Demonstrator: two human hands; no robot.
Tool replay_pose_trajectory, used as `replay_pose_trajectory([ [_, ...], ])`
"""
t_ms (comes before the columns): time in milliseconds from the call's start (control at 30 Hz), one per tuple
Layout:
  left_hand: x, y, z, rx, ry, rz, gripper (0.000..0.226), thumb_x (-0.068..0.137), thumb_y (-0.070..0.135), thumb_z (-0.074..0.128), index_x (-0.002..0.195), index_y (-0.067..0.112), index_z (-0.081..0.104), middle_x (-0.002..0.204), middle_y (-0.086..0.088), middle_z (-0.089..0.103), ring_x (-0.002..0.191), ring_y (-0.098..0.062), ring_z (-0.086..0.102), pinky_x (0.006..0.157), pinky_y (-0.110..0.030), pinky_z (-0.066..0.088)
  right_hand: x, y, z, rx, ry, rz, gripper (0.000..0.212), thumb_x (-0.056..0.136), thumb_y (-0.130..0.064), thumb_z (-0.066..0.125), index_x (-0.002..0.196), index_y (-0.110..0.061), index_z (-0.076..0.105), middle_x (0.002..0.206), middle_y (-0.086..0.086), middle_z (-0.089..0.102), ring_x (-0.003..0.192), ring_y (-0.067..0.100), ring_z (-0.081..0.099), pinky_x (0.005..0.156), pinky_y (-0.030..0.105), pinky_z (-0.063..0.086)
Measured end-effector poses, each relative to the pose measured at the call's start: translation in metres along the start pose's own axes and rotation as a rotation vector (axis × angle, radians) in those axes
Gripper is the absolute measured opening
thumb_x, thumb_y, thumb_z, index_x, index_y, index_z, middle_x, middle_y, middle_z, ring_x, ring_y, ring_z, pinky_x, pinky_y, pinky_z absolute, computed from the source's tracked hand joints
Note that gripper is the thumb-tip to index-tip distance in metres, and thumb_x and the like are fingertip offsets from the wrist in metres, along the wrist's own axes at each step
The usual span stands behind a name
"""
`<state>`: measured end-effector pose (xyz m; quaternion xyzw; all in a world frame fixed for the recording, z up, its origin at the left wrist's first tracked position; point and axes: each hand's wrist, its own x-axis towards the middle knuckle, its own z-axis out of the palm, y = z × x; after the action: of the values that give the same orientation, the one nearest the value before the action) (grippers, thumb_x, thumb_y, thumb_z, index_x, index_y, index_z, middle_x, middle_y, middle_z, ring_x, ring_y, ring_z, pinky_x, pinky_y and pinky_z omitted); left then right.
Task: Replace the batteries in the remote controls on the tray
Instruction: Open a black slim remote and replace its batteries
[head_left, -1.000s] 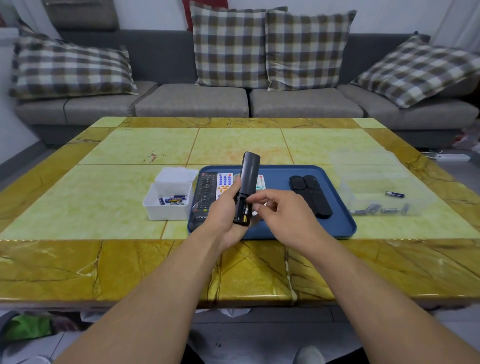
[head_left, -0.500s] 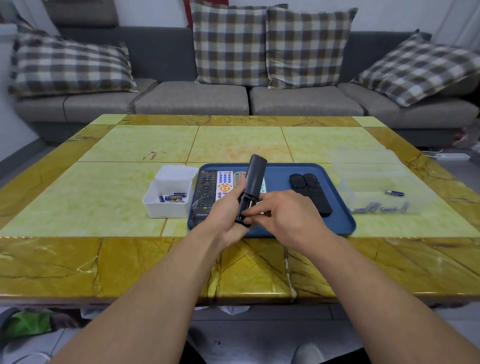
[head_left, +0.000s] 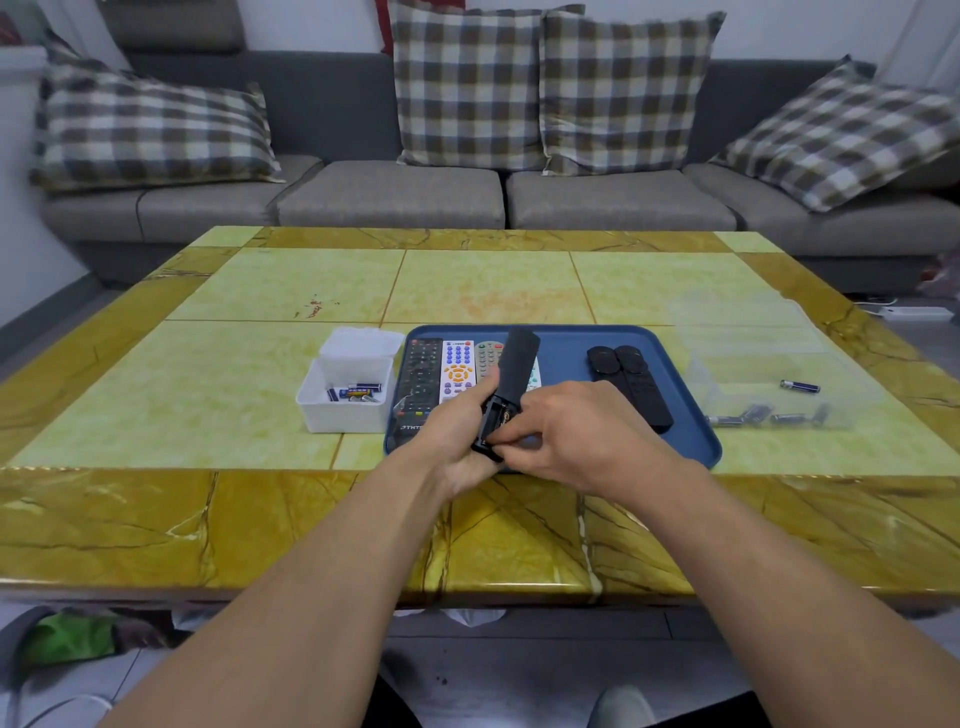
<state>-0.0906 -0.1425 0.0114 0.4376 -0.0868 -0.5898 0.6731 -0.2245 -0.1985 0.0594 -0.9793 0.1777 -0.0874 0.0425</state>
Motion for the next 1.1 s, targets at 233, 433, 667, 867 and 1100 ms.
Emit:
replay_pose_trajectory([
  [233, -0.001, 0.001, 0.002, 0.036, -0.054, -0.086, 0.034, 0.101, 0.042, 0.052, 0.116, 0.012, 0.061, 0.087, -0.009, 0.066, 0.072, -0.022, 0.063, 0.067, -0.038, 0.054, -0.001, 0.01, 0.006, 0.083, 0.016, -0.021, 0.022, 0.095, -0.043, 0.057, 0.109, -0.054, 0.069, 0.088, -0.018, 0.066, 0.085, 0.007, 0.058, 0.063, 0.028, 0.04],
  [433, -0.004, -0.001, 0.007, 0.041, -0.117, -0.115, 0.042, 0.106, 0.04, 0.043, 0.104, 0.005, 0.067, 0.084, -0.013, 0.071, 0.069, -0.025, 0.072, 0.067, -0.038, 0.061, -0.003, 0.027, 0.014, 0.242, 0.0, 0.077, 0.018, 0.09, -0.049, 0.065, 0.106, -0.055, 0.07, 0.098, -0.026, 0.071, 0.088, 0.001, 0.061, 0.071, 0.032, 0.052],
  [667, -0.005, -0.003, 0.012, 0.078, -0.1, -0.102, 0.042, 0.105, 0.043, 0.045, 0.113, 0.007, 0.066, 0.089, -0.012, 0.07, 0.07, -0.025, 0.07, 0.065, -0.037, 0.058, -0.007, 0.027, 0.016, 0.328, 0.014, 0.123, 0.019, 0.083, -0.054, 0.07, 0.102, -0.054, 0.072, 0.094, -0.028, 0.072, 0.085, -0.002, 0.063, 0.072, 0.033, 0.054],
  [867, -0.003, -0.005, 0.014, 0.043, -0.039, -0.075, 0.036, 0.104, 0.037, 0.05, 0.105, 0.006, 0.068, 0.084, -0.013, 0.07, 0.068, -0.024, 0.071, 0.056, -0.032, 0.059, -0.011, 0.021, 0.007, 0.172, 0.021, 0.094, 0.02, 0.083, -0.057, 0.065, 0.102, -0.057, 0.071, 0.086, -0.024, 0.072, 0.079, 0.001, 0.064, 0.064, 0.03, 0.052],
  [1100, 0.001, -0.006, 0.015, -0.033, 0.053, -0.061, 0.027, 0.101, 0.035, 0.058, 0.099, 0.01, 0.069, 0.081, -0.007, 0.072, 0.063, -0.019, 0.069, 0.055, -0.029, 0.058, -0.01, 0.008, 0.012, -0.05, 0.192, -0.074, 0.028, 0.076, -0.046, 0.051, 0.085, -0.041, 0.077, 0.062, -0.009, 0.058, 0.053, 0.013, 0.055, 0.044, 0.025, 0.039],
])
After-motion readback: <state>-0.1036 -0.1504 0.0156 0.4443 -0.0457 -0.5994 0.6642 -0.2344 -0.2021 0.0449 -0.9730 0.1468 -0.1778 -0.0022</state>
